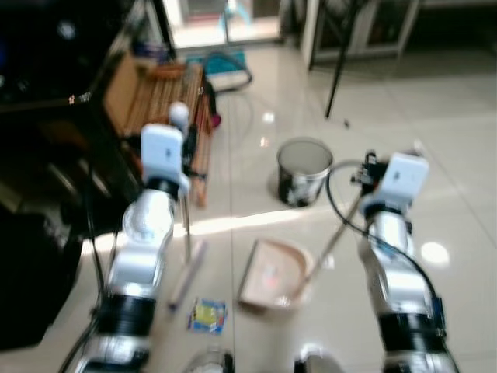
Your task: Sweep floor
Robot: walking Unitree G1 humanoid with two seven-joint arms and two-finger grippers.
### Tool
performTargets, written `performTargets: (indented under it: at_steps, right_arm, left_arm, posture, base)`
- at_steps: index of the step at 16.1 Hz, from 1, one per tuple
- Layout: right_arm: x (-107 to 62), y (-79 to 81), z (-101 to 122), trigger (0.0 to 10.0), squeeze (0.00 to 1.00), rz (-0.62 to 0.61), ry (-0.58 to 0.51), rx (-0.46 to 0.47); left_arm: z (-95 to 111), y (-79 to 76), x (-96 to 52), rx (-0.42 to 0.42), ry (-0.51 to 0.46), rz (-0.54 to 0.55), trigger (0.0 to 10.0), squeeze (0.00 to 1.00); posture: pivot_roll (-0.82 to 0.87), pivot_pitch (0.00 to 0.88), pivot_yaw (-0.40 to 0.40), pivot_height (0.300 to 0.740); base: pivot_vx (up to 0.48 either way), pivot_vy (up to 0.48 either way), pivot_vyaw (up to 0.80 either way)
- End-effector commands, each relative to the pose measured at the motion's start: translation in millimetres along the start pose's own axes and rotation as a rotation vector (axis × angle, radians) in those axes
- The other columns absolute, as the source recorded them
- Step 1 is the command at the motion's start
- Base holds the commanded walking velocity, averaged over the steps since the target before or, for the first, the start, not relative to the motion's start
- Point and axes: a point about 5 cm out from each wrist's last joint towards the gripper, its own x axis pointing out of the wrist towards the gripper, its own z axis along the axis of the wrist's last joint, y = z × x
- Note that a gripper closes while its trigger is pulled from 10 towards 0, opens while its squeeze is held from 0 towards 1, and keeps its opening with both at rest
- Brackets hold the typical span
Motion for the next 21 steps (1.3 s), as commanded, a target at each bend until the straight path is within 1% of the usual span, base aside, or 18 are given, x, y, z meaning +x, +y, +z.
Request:
performTargets:
  at_steps: [1,2,4,5,6,7,9,11,12,13,14,15,17,19,21]
  right_arm:
    - [1.9,1.1,7,10.0,0.0,0.001,-0.042,-0.01]
    - [3.6,-2.0,6,10.0,0.0,0.003,-0.046,-0.032]
    - [6.8,-4.6,1,10.0,0.0,0.017,-0.034,-0.068]
    - [8.2,-5.6,0,10.0,0.0,0.015,-0.03,-0.077]
    - [9.9,-7.7,-3,10.0,0.0,0.009,-0.019,-0.098]
    - [9.6,-10.3,-4,10.0,0.0,-0.002,-0.021,-0.119]
    - [12.4,-11.7,-2,10.0,0.0,0.008,-0.044,-0.133]
    - [15.5,-10.5,-1,10.0,0.0,0.024,-0.063,-0.134]
    - [17.7,-6.8,1,10.0,0.0,0.044,-0.074,-0.131]
    - [20.9,-3.5,2,10.0,0.0,0.069,-0.081,-0.138]
    - [23.7,-1.8,2,10.0,0.0,0.086,-0.091,-0.159]
    - [24.4,-1.5,1,10.0,0.0,0.089,-0.09,-0.152]
    - [23.8,-1.1,-2,10.0,0.0,0.09,-0.093,-0.158]
    - [24.8,2.3,-2,10.0,0.0,0.092,-0.117,-0.15]
    - [23.5,3.4,-3,10.0,0.0,0.092,-0.135,-0.141]
  left_arm:
    - [3,6.5,-1.2,0.014,-0.025,0.021,10.0,0.0]
    - [1,9.1,-1.3,0.022,-0.027,0.059,10.0,0.0]
    - [-7,19.7,-1.1,0.019,0.001,0.147,10.0,0.0]
    - [-9,21.3,-1.0,0.02,0.002,0.158,10.0,0.0]
    - [-16,23.5,-1.0,0.017,0.023,0.187,10.0,0.0]
    - [-21,24.8,-2.6,-0.006,0.022,0.219,10.0,0.0]
    - [-24,21.5,3.2,0.006,-0.013,0.2,10.0,0.0]
    - [-19,20.2,9.0,0.014,-0.068,0.187,10.0,0.0]
    - [-14,20.3,14.2,0.016,-0.101,0.153,10.0,0.0]
    - [-11,18.7,21.1,0.019,-0.111,0.118,10.0,0.0]
    - [-8,15.5,28.4,0.039,-0.133,0.079,10.0,0.0]
    - [-8,14.0,31.2,0.034,-0.132,0.071,10.0,0.0]
    - [-10,9.6,33.9,0.042,-0.133,0.052,10.0,0.0]
    - [-15,3.1,35.7,0.059,-0.134,0.005,10.0,0.0]
    - [-17,2.5,35.3,0.062,-0.133,-0.001,10.0,0.0]
  posture:
    - [0.03,0.12,0.063,0.74]
    - [0.03,0.136,0.069,0.74]
    - [0.01,0.159,0.077,0.74]
    - [0.01,0.167,0.075,0.74]
    - [0.0,0.184,0.068,0.74]
    - [0.0,0.196,0.055,0.74]
    - [0.0,0.222,0.034,0.74]
    - [0.0,0.231,0.032,0.74]
    - [-0.02,0.268,0.039,0.74]
    - [-0.01,0.286,0.039,0.74]
    - [-0.01,0.304,0.038,0.74]
    - [0.0,0.314,0.04,0.74]
    - [0.0,0.32,0.044,0.74]
    - [0.01,0.337,0.05,0.74]
    - [0.02,0.35,0.054,0.74]
  base:
    - [0.0,0.0,0.0]
    - [0.0,0.0,0.0]
    - [0.0,0.0,0.0]
    - [0.0,0.0,0.0]
    - [0.0,0.0,0.0]
    - [0.0,0.0,0.0]
    - [0.0,0.0,0.0]
    - [0.0,0.0,0.0]
    - [0.0,0.0,0.0]
    - [0.0,0.0,0.0]
    - [0.0,0.0,0.0]
    - [0.0,0.0,0.0]
    - [0.0,0.0,0.0]
    - [0.0,0.0,0.0]
    - [0.0,0.0,0.0]
